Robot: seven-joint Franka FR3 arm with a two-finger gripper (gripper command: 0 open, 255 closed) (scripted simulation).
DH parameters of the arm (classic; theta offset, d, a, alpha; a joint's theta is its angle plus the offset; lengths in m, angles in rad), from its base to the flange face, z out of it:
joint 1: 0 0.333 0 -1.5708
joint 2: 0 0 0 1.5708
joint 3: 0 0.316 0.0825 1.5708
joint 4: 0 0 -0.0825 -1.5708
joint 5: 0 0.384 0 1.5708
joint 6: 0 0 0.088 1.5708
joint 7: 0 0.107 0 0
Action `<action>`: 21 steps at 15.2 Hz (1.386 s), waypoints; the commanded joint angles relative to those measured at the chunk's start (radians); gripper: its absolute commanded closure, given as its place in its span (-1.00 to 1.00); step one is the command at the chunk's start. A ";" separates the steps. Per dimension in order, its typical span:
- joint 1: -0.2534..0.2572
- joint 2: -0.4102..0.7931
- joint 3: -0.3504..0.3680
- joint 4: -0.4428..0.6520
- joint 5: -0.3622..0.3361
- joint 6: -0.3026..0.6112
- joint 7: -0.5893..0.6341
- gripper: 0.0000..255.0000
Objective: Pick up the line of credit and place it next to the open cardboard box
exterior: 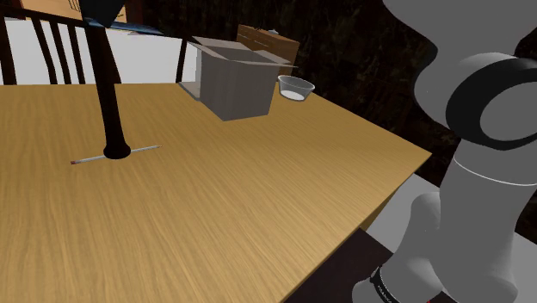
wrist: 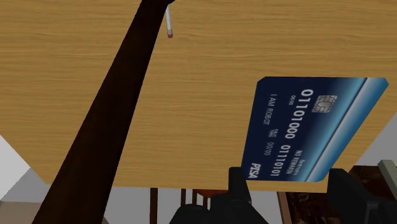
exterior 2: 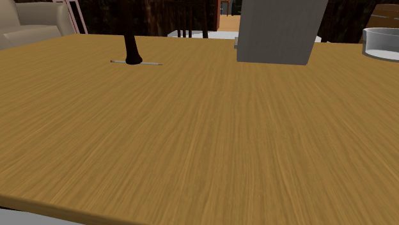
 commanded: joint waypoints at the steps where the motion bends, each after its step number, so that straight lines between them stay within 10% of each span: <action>1: -0.028 -0.038 -0.011 -0.046 0.016 -0.009 -0.036 1.00; 21: -0.316 -0.215 -0.220 -0.235 0.138 -0.249 -0.451 1.00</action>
